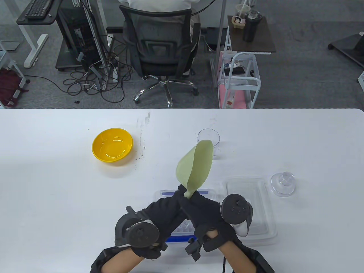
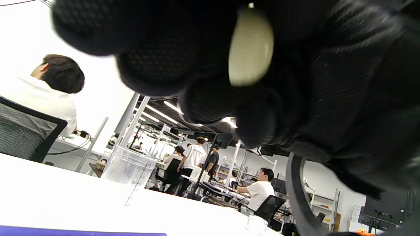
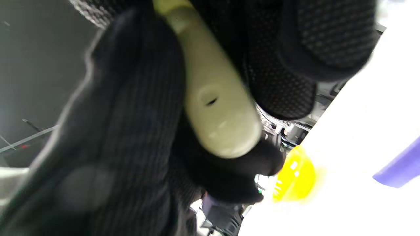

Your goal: Shake ice in a plastic shaker with both hands

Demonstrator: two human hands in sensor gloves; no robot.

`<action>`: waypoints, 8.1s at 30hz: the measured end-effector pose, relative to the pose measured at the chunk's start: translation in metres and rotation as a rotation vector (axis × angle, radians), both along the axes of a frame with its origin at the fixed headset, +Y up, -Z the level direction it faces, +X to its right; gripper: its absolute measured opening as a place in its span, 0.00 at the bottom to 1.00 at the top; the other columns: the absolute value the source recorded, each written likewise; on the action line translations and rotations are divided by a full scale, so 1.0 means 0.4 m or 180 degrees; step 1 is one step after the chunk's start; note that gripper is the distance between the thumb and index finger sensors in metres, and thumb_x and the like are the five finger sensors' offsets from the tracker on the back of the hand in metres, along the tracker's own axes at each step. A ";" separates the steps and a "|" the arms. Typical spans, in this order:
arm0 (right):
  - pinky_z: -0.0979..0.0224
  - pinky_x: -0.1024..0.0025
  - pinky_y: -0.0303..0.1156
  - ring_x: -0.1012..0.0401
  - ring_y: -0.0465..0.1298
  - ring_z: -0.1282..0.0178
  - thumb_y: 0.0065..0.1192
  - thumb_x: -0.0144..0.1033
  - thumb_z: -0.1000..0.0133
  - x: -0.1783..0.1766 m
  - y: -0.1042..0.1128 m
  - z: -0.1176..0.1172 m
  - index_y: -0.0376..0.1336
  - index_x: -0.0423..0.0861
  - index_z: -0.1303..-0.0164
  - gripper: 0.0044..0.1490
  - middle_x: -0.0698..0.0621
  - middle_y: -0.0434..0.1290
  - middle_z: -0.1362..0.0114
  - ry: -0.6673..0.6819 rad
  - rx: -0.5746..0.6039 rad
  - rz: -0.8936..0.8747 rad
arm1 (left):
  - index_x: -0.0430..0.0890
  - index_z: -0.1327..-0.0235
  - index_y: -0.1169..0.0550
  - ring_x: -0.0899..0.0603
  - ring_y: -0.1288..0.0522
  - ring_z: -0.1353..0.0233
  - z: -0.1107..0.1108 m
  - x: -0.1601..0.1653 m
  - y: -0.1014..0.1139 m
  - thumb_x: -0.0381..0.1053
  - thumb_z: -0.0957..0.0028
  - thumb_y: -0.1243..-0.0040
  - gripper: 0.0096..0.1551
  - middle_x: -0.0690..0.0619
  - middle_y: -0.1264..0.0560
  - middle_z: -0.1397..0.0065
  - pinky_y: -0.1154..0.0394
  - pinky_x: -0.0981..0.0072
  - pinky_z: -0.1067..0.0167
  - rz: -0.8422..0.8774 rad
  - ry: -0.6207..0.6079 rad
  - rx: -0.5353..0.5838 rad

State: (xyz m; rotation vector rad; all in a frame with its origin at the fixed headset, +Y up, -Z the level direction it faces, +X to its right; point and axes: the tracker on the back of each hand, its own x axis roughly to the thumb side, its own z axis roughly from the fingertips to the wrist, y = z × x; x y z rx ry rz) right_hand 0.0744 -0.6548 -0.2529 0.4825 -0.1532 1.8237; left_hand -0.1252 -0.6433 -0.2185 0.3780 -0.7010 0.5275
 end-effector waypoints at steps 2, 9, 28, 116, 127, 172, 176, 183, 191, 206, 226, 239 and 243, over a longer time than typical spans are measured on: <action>0.48 0.55 0.77 0.46 0.81 0.42 0.78 0.55 0.72 0.017 0.001 -0.009 0.62 0.37 0.30 0.62 0.37 0.75 0.35 -0.0147 0.0202 -0.0196 | 0.42 0.29 0.26 0.41 0.17 0.57 0.008 -0.003 0.016 0.57 0.41 0.46 0.31 0.42 0.20 0.49 0.20 0.60 0.60 -0.0207 0.0048 0.0139; 0.31 0.33 0.61 0.42 0.73 0.41 0.76 0.50 0.60 0.149 0.071 -0.020 0.60 0.58 0.23 0.51 0.38 0.68 0.35 0.0178 -0.0032 -0.0196 | 0.41 0.30 0.25 0.39 0.16 0.56 -0.042 -0.067 0.023 0.57 0.42 0.44 0.33 0.39 0.19 0.46 0.19 0.58 0.60 -0.0237 0.0448 -0.0037; 0.77 0.60 0.79 0.62 0.78 0.86 0.74 0.59 0.66 0.150 0.076 -0.017 0.76 0.43 0.40 0.47 0.43 0.82 0.71 -0.0325 -0.0838 0.3107 | 0.42 0.20 0.40 0.36 0.20 0.52 -0.209 -0.135 -0.240 0.61 0.42 0.50 0.41 0.28 0.31 0.37 0.21 0.54 0.57 -0.0903 0.0919 -0.1964; 0.74 0.56 0.80 0.59 0.80 0.86 0.72 0.50 0.53 0.190 -0.077 -0.196 0.78 0.41 0.45 0.33 0.41 0.83 0.70 0.0760 -0.1402 0.1998 | 0.39 0.21 0.41 0.43 0.16 0.67 -0.203 -0.124 -0.266 0.58 0.40 0.55 0.39 0.36 0.20 0.53 0.19 0.62 0.72 -0.0706 0.0954 -0.2137; 0.73 0.57 0.80 0.60 0.80 0.84 0.71 0.50 0.52 0.263 -0.081 -0.206 0.78 0.42 0.44 0.33 0.42 0.83 0.69 0.0949 -0.1282 0.1109 | 0.39 0.21 0.40 0.44 0.16 0.67 -0.203 -0.125 -0.266 0.59 0.40 0.56 0.39 0.37 0.19 0.53 0.19 0.63 0.72 -0.0692 0.0950 -0.2145; 0.71 0.59 0.80 0.61 0.80 0.82 0.69 0.52 0.52 0.199 0.230 -0.281 0.77 0.47 0.42 0.33 0.45 0.83 0.67 -0.2186 -0.0083 0.3519 | 0.40 0.21 0.40 0.44 0.16 0.68 -0.205 -0.123 -0.268 0.59 0.40 0.56 0.38 0.37 0.19 0.54 0.19 0.63 0.72 -0.0692 0.0980 -0.2117; 0.70 0.58 0.80 0.61 0.80 0.82 0.69 0.52 0.52 0.185 0.235 -0.273 0.77 0.47 0.42 0.33 0.44 0.83 0.66 -0.2227 0.0019 0.3623 | 0.40 0.21 0.40 0.44 0.16 0.68 -0.205 -0.123 -0.268 0.59 0.40 0.56 0.38 0.37 0.19 0.54 0.19 0.63 0.72 -0.0690 0.0985 -0.2110; 0.69 0.57 0.80 0.60 0.80 0.81 0.69 0.52 0.53 0.164 0.252 -0.254 0.77 0.48 0.42 0.33 0.44 0.82 0.66 -0.2273 0.0364 0.3896 | 0.40 0.21 0.39 0.44 0.16 0.68 -0.204 -0.123 -0.268 0.59 0.40 0.56 0.38 0.37 0.19 0.54 0.19 0.63 0.72 -0.0688 0.0984 -0.2107; 0.71 0.58 0.80 0.61 0.80 0.84 0.66 0.56 0.53 0.147 0.283 -0.159 0.79 0.45 0.46 0.35 0.45 0.83 0.69 -0.1440 0.0745 0.3496 | 0.40 0.21 0.40 0.44 0.16 0.68 -0.204 -0.124 -0.268 0.59 0.40 0.57 0.38 0.37 0.19 0.54 0.19 0.63 0.72 -0.0683 0.0979 -0.2110; 0.76 0.60 0.80 0.61 0.79 0.89 0.82 0.57 0.75 0.004 0.119 -0.091 0.81 0.42 0.55 0.43 0.46 0.84 0.74 0.0217 -0.0151 0.4470 | 0.41 0.21 0.38 0.45 0.16 0.69 -0.198 -0.123 -0.266 0.60 0.39 0.59 0.38 0.38 0.18 0.55 0.18 0.65 0.74 -0.0842 0.1104 -0.1944; 0.76 0.60 0.80 0.62 0.79 0.89 0.80 0.56 0.72 0.080 -0.107 -0.196 0.80 0.40 0.53 0.43 0.46 0.83 0.74 0.0780 -0.1011 0.2809 | 0.40 0.22 0.38 0.47 0.16 0.70 -0.195 -0.124 -0.274 0.60 0.39 0.61 0.37 0.41 0.18 0.57 0.18 0.66 0.75 -0.0717 0.1093 -0.1957; 0.75 0.59 0.80 0.61 0.79 0.88 0.80 0.55 0.71 0.141 -0.120 -0.207 0.80 0.39 0.53 0.43 0.45 0.83 0.73 0.0906 -0.1138 0.2231 | 0.40 0.22 0.38 0.47 0.16 0.70 -0.196 -0.126 -0.274 0.60 0.39 0.61 0.38 0.41 0.18 0.56 0.18 0.66 0.75 -0.0694 0.1067 -0.1987; 0.75 0.59 0.80 0.61 0.79 0.88 0.80 0.55 0.72 0.168 -0.107 -0.209 0.80 0.39 0.53 0.43 0.45 0.83 0.73 0.0911 -0.1126 0.1971 | 0.40 0.22 0.38 0.47 0.16 0.70 -0.196 -0.127 -0.274 0.60 0.39 0.61 0.38 0.41 0.18 0.56 0.18 0.66 0.75 -0.0696 0.1065 -0.1987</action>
